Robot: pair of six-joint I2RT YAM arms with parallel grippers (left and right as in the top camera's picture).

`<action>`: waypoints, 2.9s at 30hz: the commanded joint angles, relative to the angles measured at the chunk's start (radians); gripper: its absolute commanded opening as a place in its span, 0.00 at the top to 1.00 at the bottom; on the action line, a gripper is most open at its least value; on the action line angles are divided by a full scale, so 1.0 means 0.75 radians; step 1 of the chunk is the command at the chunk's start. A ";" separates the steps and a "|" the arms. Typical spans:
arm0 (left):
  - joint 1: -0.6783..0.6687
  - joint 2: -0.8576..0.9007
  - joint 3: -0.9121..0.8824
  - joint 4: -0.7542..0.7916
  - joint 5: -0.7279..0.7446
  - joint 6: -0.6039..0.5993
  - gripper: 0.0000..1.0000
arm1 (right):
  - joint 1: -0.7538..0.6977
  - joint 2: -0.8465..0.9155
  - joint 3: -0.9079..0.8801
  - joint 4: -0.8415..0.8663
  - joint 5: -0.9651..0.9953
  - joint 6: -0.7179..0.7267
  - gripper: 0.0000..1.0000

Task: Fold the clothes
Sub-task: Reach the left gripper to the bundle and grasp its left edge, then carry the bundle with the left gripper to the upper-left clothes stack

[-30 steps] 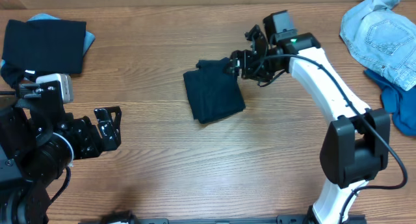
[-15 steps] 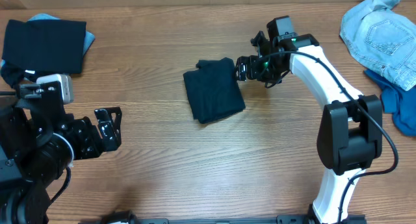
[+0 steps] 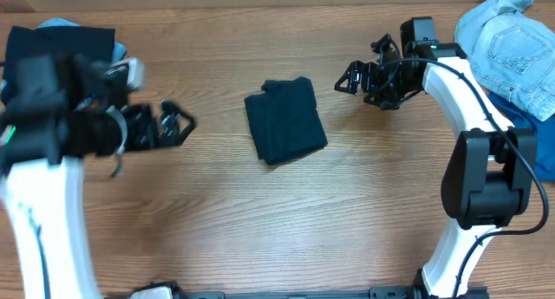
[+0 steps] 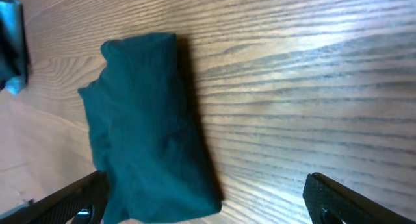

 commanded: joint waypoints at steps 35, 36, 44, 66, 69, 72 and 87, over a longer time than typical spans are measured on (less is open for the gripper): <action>-0.391 0.834 -0.466 1.175 0.009 -0.883 0.00 | -0.483 -0.518 0.009 -0.146 -0.071 0.068 0.00; -0.391 0.834 -0.479 1.206 0.026 -0.901 0.00 | -0.483 -0.518 0.009 -0.148 -0.071 0.068 0.00; -0.395 0.837 -0.629 1.398 0.052 -0.988 0.00 | -0.483 -0.518 0.009 -0.131 -0.072 0.070 0.00; -0.476 0.997 -0.746 1.623 0.235 -1.014 0.16 | -0.483 -0.518 0.009 -0.131 -0.071 0.070 0.00; -0.479 0.997 -0.746 1.637 0.235 -1.014 0.15 | -0.483 -0.518 0.009 -0.131 -0.071 0.070 0.00; -0.479 0.997 -0.746 1.642 0.232 -1.015 0.32 | -0.483 -0.518 0.009 -0.132 -0.072 0.070 0.00; -0.450 0.935 -0.710 1.665 0.240 -0.960 0.96 | -0.483 -0.518 0.009 -0.132 -0.072 0.075 0.00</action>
